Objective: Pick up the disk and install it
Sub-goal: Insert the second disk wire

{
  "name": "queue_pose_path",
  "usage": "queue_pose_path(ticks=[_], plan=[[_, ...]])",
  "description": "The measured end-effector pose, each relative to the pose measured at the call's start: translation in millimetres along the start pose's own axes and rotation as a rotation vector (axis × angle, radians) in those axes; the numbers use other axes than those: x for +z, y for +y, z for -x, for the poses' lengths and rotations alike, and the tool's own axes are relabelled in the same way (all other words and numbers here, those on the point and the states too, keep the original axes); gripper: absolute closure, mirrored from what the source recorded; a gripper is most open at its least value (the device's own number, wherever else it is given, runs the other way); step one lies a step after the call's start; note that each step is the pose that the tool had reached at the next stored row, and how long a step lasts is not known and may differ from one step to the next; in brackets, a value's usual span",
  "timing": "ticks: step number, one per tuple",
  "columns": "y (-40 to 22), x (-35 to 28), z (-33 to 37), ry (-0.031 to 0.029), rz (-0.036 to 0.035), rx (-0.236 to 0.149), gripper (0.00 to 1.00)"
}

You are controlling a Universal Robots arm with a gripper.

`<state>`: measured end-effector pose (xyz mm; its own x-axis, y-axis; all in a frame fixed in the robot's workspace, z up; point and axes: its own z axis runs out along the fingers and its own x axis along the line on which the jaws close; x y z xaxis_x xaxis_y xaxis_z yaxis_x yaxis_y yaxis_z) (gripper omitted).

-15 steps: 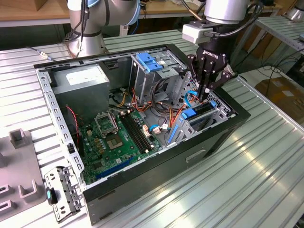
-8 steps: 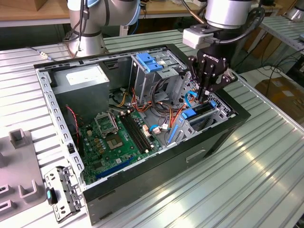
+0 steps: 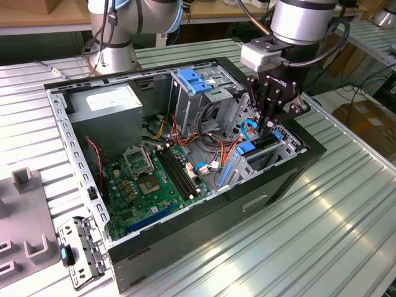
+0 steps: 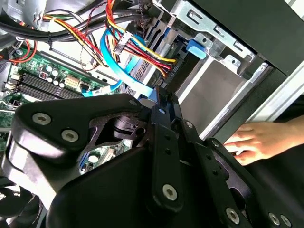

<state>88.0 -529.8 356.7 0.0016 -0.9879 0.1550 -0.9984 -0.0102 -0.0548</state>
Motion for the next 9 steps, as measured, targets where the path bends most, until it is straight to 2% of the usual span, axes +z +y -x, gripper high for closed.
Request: queue_pose_path(ticks=[2, 3, 4, 5, 6, 8, 9], plan=[[0.4, 1.0, -3.9, -0.0137, -0.0026, 0.001, 0.84], [0.6, 1.8, -6.7, -0.0296, -0.0044, 0.003, 0.84], [0.8, 2.2, -8.2, -0.0413, -0.0055, 0.003, 0.84], [0.8, 2.6, -9.1, -0.0486, -0.0061, 0.004, 0.84], [0.9, 3.3, -10.4, -0.0602, -0.0069, 0.005, 0.84], [0.9, 4.1, -12.0, -0.0768, -0.0075, 0.006, 0.84], [1.0, 5.0, -13.6, -0.096, -0.008, 0.007, 0.84]])
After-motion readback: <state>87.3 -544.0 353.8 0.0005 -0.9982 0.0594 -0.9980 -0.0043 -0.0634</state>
